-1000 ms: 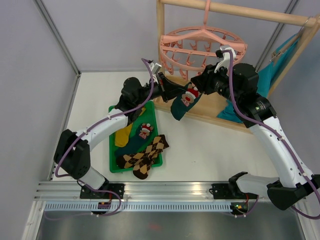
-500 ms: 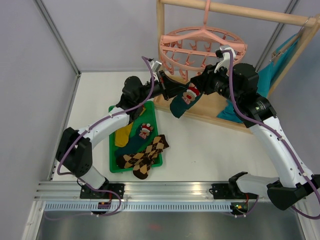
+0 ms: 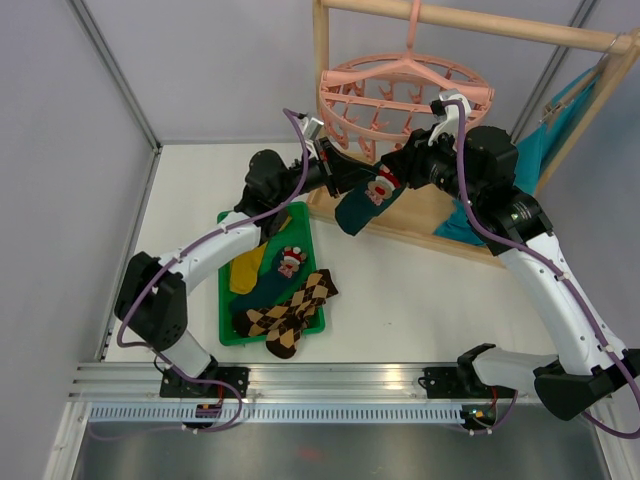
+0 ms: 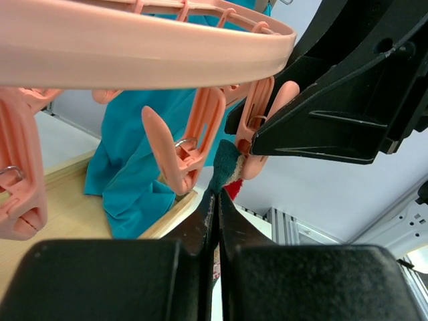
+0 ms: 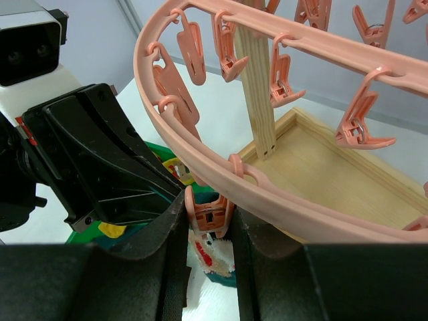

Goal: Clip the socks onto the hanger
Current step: Clamp the sock onto the hanger.

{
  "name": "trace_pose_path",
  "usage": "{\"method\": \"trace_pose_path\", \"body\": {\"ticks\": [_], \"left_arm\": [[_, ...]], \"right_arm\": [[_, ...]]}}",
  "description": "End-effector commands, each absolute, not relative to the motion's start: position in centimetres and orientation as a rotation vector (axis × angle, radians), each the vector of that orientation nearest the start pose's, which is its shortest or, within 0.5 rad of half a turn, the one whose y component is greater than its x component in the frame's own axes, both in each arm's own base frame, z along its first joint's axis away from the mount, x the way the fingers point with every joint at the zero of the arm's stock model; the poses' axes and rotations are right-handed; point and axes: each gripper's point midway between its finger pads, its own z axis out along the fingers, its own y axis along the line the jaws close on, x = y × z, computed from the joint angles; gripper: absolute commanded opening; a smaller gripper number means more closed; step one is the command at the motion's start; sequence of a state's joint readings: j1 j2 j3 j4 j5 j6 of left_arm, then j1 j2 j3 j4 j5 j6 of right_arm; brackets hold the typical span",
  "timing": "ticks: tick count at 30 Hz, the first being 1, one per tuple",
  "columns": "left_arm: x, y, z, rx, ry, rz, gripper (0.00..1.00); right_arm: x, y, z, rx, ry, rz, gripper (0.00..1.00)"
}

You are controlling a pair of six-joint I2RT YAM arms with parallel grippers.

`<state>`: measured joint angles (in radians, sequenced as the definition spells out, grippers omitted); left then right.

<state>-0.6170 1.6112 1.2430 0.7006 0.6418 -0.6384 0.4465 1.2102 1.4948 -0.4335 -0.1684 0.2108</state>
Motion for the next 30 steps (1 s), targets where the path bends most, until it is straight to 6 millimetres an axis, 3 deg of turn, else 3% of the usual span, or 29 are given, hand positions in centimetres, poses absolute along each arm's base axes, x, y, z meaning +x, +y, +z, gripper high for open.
{"method": "trace_pose_path", "body": {"ticks": [1, 18, 30], "left_arm": [[31.1, -38.0, 40.5, 0.64, 1.235, -1.488, 0.02], [29.8, -37.9, 41.6, 0.672, 1.18, -1.552, 0.02], [29.9, -38.3, 41.2, 0.668, 1.18, -1.586, 0.02]], "right_arm": [[33.0, 20.6, 43.0, -0.377, 1.64, 0.646, 0.0], [33.0, 20.5, 43.3, -0.394, 1.618, 0.632, 0.0], [32.6, 21.2, 44.1, -0.408, 1.592, 0.686, 0.0]]}}
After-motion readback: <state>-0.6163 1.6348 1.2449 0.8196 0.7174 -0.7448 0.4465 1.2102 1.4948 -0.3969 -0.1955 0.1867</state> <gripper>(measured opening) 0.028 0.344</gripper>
